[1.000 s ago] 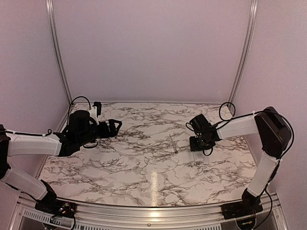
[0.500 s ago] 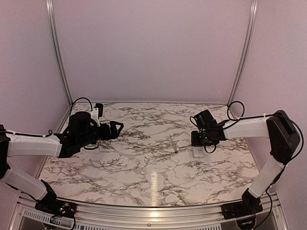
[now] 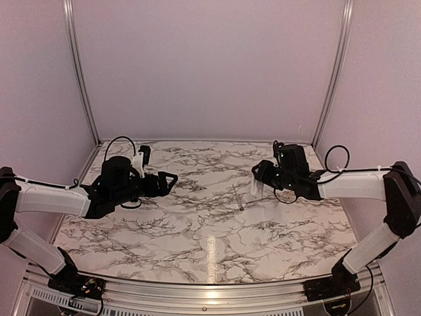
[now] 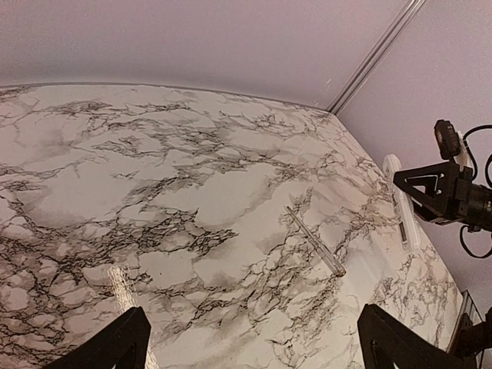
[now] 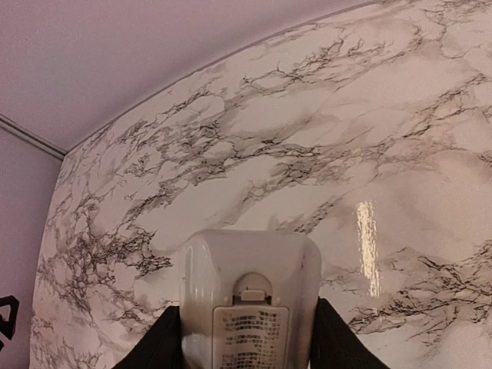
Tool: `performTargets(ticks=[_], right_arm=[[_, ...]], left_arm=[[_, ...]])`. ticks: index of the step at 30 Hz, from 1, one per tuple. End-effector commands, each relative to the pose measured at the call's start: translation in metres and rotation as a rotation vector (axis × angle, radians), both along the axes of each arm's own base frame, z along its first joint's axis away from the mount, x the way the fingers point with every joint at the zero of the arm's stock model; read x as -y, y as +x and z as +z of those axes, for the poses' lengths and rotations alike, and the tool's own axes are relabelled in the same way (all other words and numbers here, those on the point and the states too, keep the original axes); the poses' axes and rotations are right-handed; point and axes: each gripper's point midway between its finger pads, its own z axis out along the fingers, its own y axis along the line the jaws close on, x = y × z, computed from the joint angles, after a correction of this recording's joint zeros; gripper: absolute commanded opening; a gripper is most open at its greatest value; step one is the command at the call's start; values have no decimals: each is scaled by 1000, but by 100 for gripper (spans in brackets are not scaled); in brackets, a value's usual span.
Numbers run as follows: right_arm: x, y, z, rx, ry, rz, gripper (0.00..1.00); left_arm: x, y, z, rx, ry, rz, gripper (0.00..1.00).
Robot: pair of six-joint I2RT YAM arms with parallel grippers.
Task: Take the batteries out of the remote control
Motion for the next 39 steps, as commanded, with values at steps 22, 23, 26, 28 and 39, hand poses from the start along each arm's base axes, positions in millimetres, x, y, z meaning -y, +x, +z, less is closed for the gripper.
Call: performTargets(ticks=[22,23,26,28,39], right_arm=[[-136,-6,83,124,659,11,27],[-139,-6,83,124,669,7,27],[-150,-10,89,129,692,-1,28],[-155,-13,92,128,708,-10,28],[-183,-31,101,107,797,8,25]], left_arm=[[54,-31,39,208,-117,-209,99],[55,-32,40,213,-117,-214,99],[60,-36,40,229,-110,-228,99],[63,-38,39,237,-104,-234,99],[79,-41,32,272,-41,-212,99]])
